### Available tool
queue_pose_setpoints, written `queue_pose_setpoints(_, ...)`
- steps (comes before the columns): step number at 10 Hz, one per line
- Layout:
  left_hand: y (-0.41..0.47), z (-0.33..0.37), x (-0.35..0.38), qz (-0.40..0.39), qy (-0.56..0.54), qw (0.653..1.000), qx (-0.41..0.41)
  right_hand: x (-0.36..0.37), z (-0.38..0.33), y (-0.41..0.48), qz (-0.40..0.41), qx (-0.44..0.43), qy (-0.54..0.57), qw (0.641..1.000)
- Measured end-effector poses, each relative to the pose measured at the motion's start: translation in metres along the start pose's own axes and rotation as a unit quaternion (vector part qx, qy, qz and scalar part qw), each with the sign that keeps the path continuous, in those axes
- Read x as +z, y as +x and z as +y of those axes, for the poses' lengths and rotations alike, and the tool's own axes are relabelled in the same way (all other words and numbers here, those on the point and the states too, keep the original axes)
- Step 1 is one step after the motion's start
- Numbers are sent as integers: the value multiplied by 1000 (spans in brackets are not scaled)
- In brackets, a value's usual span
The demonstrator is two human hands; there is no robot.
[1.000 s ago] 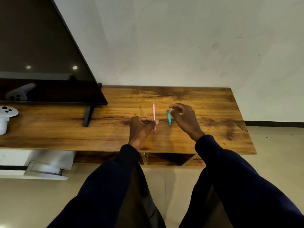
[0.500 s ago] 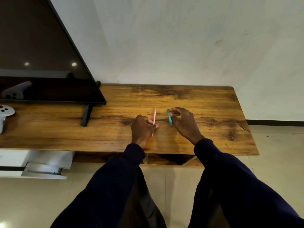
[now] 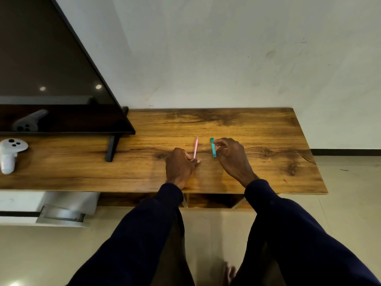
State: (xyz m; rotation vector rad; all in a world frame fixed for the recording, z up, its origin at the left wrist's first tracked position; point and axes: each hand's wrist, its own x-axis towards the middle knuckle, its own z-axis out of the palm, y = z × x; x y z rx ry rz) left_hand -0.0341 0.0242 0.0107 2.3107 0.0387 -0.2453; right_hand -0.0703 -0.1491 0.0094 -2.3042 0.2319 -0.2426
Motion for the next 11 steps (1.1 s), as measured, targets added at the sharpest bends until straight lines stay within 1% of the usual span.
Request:
queue_pose_setpoints(2, -13, 5, -8, 24, 31, 999, 1, -5, -1, -2, -18, -9, -11, 1000)
queue_pose_setpoints(4, -12, 6, -4, 15, 54, 997, 47, -7, -1, 7, -14, -6, -18, 1000)
queue_pose_setpoints(6, -4, 15, 11, -23, 40, 998, 41, -10, 3, 16, -13, 6, -10, 1000)
queue_pose_setpoints(7, 0, 14, 19, -16, 38, 998, 54, -13, 6, 19, -12, 10, -17, 1000)
queue_pose_setpoints(8, 4, 13, 21, 10, 45, 997, 66, -15, 7, 21, -17, 15, -24, 999)
queue_pose_setpoints(9, 8, 11, 20, 17, 37, 997, 66, -14, 10, 24, -23, 15, -28, 999)
queue_pose_setpoints(10, 9, 9, 20, 2, 31, 997, 70, -15, 8, 28, -37, 18, -33, 999)
queue_pose_setpoints(11, 13, 10, 17, 13, 0, 998, 64, -12, 9, 31, -27, 8, -27, 999)
